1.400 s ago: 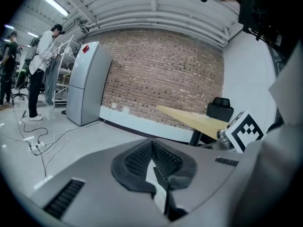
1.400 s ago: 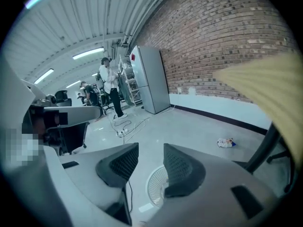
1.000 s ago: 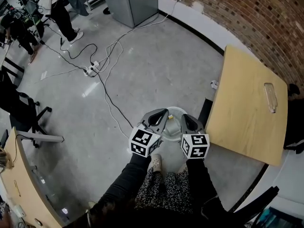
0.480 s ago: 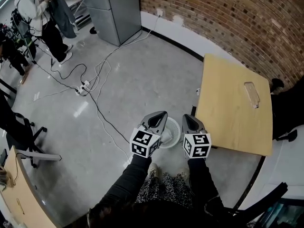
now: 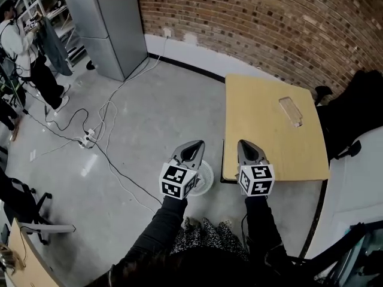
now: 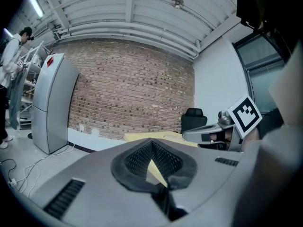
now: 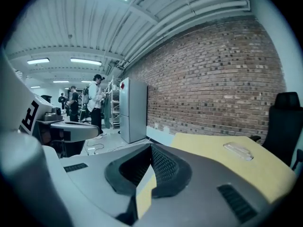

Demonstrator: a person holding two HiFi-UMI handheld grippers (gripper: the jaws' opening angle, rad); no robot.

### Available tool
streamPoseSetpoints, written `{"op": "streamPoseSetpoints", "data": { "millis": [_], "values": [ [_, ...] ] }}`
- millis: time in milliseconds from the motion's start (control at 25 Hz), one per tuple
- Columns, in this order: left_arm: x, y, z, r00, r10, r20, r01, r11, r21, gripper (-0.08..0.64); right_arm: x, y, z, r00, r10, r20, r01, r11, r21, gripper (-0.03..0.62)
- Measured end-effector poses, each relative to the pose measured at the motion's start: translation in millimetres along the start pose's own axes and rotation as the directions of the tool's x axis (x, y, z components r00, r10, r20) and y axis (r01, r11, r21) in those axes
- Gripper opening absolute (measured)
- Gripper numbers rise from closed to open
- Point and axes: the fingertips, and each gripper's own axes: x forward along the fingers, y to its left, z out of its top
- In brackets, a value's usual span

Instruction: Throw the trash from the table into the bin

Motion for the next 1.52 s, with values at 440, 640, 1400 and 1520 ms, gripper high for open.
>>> {"op": "streamPoseSetpoints", "data": {
  "millis": [440, 640, 1400, 1520],
  "values": [
    [22.1, -25.5, 23.0, 0.995, -0.093, 0.020, 0.092, 0.995, 0.039, 0.005, -51.9, -73.0, 11.7, 0.981, -0.187, 0.045, 0.184, 0.981, 0.057, 0.011],
    [38.7, -48.3, 26.0, 0.993, -0.117, 0.023, 0.116, 0.992, 0.050, 0.005, -68.8, -105.8, 10.7, 0.972, -0.227, 0.058, 0.222, 0.972, 0.073, 0.011],
    [162.9, -96.5, 41.2, 0.998, -0.056, 0.013, 0.056, 0.997, 0.055, 0.005, -48.9, -259.2, 5.7, 0.980, -0.194, 0.051, 0.187, 0.976, 0.114, 0.011],
    [188.1, -106.7, 42.8, 0.998, -0.060, 0.006, 0.059, 0.997, 0.055, 0.005, -43.0, -284.9, 2.5, 0.981, -0.190, 0.047, 0.183, 0.975, 0.124, 0.011]
  ]
}}
